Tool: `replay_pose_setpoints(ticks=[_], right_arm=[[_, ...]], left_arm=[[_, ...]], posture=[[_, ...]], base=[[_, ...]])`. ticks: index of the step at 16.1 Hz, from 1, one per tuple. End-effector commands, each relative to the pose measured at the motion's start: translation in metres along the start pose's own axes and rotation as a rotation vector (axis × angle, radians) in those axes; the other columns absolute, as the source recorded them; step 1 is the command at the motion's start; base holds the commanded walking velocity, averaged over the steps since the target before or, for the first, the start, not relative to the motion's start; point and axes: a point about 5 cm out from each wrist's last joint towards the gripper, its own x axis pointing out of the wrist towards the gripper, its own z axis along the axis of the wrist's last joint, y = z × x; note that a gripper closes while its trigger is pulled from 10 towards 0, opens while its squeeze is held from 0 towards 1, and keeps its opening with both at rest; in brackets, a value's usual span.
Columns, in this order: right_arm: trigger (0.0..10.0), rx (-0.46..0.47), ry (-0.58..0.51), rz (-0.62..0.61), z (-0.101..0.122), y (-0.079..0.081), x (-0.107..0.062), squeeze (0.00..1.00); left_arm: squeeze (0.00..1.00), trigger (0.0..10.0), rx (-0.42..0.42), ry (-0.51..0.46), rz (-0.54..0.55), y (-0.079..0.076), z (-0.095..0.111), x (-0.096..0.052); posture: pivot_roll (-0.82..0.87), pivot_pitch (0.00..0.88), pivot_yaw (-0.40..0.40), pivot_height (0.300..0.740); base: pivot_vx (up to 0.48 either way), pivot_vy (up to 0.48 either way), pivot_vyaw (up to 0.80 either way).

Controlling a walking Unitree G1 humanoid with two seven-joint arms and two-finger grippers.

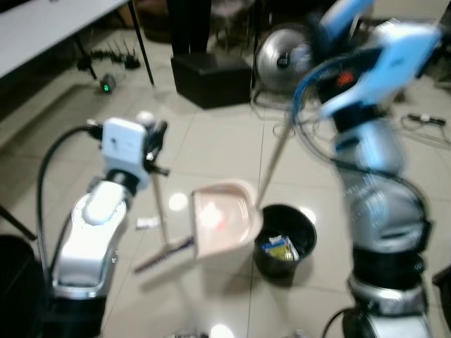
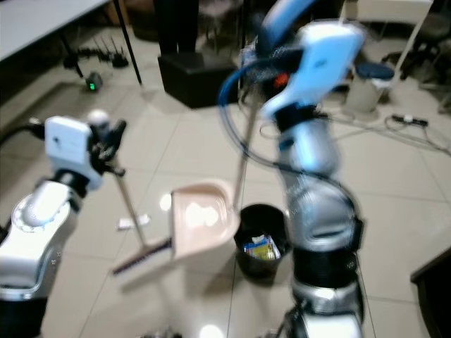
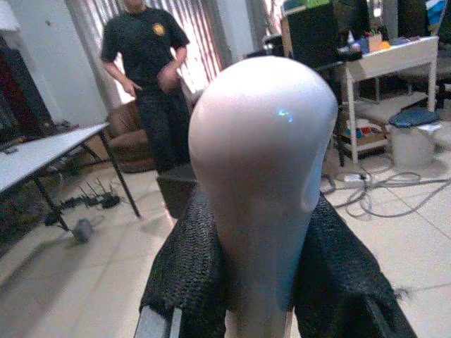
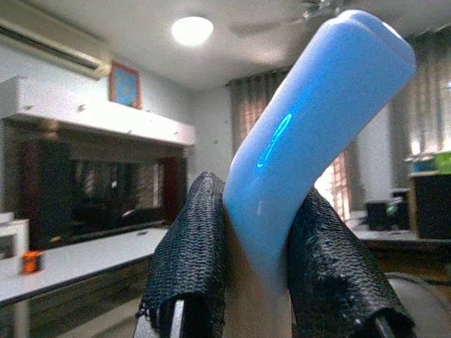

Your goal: Sweep floor

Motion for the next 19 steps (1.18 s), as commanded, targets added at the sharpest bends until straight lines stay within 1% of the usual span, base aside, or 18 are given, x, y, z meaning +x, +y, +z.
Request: replay_pose_setpoints(ticks=[1,3,5,7,8,11,13,16,19], right_arm=[[10.0,0.013,0.005,-0.039,-0.007,-0.008,-0.009,0.00],[10.0,0.019,0.059,-0.077,-0.023,-0.014,-0.022,0.00],[10.0,-0.048,0.113,-0.089,-0.034,-0.019,-0.034,0.00],[10.0,-0.135,0.153,-0.077,-0.042,-0.022,-0.050,0.00],[10.0,-0.163,0.175,-0.070,-0.046,-0.023,-0.058,0.00],[10.0,-0.160,0.208,-0.095,-0.053,-0.026,-0.070,0.00],[10.0,-0.209,0.268,-0.108,-0.062,-0.031,-0.090,0.00],[10.0,-0.194,0.285,-0.127,-0.063,-0.034,-0.096,0.00],[10.0,-0.194,0.294,-0.140,-0.066,-0.032,-0.097,0.00]], left_arm=[[0.00,10.0,0.025,-0.029,-0.017,-0.003,0.006,0.001],[0.00,10.0,0.022,-0.022,-0.034,-0.010,0.002,0.000],[0.00,10.0,0.026,-0.012,-0.054,-0.017,-0.003,-0.001],[0.00,10.0,0.025,0.012,-0.067,-0.021,-0.011,-0.003],[0.00,10.0,0.024,0.025,-0.074,-0.023,-0.016,-0.005],[0.00,10.0,0.019,0.040,-0.072,-0.024,-0.021,-0.006],[0.00,10.0,0.009,0.068,-0.062,-0.025,-0.029,-0.011],[0.00,10.0,0.010,0.078,-0.063,-0.027,-0.032,-0.015],[0.00,10.0,0.009,0.075,-0.057,-0.026,-0.032,-0.015]], posture=[[0.00,0.000,0.071,0.740],[0.00,0.000,0.072,0.740],[0.00,0.000,0.071,0.740],[0.00,0.000,0.075,0.740],[-0.01,0.001,0.077,0.740],[-0.01,0.004,0.074,0.740],[-0.01,0.010,0.072,0.740],[-0.01,0.012,0.069,0.740],[0.00,0.011,0.065,0.740]], base=[[0.000,0.371,0.00],[0.000,0.368,0.00],[0.000,0.368,0.00],[0.000,0.368,0.00],[0.000,0.371,0.00],[0.000,0.369,0.00],[0.000,0.368,0.00],[0.000,0.368,0.00],[0.000,0.368,0.00]])
